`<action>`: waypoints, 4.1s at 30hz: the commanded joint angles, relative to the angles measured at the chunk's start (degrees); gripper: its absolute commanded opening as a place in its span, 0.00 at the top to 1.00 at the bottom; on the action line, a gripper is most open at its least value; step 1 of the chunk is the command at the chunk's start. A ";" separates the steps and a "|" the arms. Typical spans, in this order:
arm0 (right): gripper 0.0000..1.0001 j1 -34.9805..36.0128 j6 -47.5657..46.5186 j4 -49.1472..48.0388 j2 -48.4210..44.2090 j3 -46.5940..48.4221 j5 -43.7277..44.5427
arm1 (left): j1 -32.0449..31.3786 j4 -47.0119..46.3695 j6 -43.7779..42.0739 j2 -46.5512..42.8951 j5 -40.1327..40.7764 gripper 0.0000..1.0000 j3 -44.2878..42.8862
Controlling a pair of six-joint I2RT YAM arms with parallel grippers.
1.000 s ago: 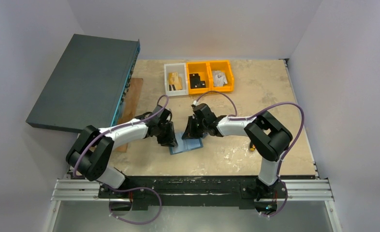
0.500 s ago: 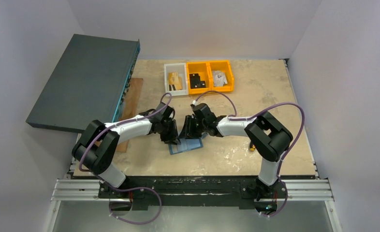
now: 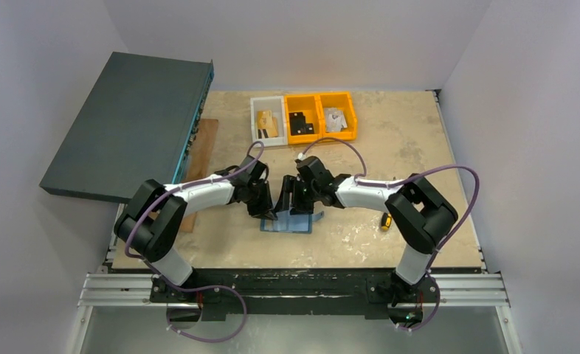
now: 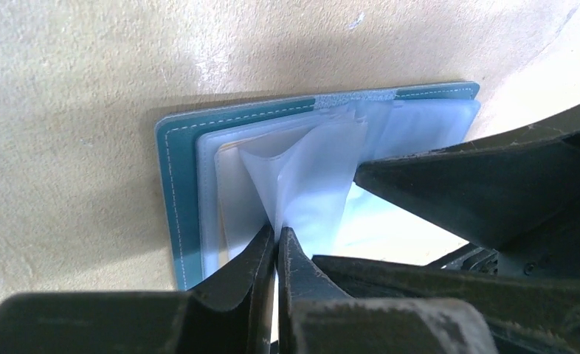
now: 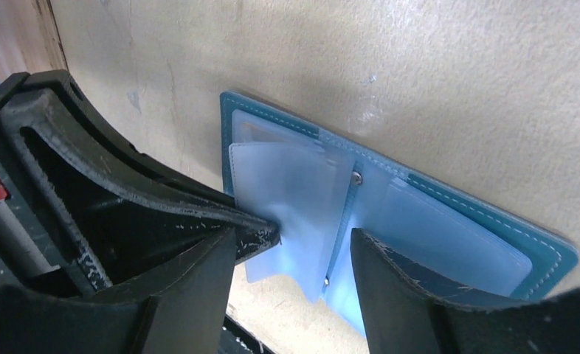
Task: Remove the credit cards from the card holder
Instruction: Remove the credit card from the card holder.
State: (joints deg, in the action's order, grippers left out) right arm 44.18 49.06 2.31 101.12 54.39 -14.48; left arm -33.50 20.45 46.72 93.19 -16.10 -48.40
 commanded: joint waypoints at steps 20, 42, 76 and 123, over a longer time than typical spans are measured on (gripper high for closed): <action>0.57 -7.09 -7.05 12.78 -8.58 -3.81 11.29 | -3.31 1.51 0.68 0.61 2.40 1.00 -6.12; 0.79 -7.05 -7.75 7.63 -3.89 -5.52 5.28 | -6.42 -5.42 1.36 5.97 -2.45 0.87 -11.19; 0.51 -3.85 -11.50 20.89 -13.77 6.34 19.74 | -2.61 11.44 -3.40 -10.08 11.74 0.42 -8.97; 0.81 8.39 -9.29 19.44 12.64 17.34 15.54 | 5.60 13.71 -3.09 -21.40 9.48 0.41 4.01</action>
State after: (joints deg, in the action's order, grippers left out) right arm 54.28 38.98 25.54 113.56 77.43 8.14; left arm -28.45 36.95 43.77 71.09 -4.51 -45.19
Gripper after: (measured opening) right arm 0.216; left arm 0.608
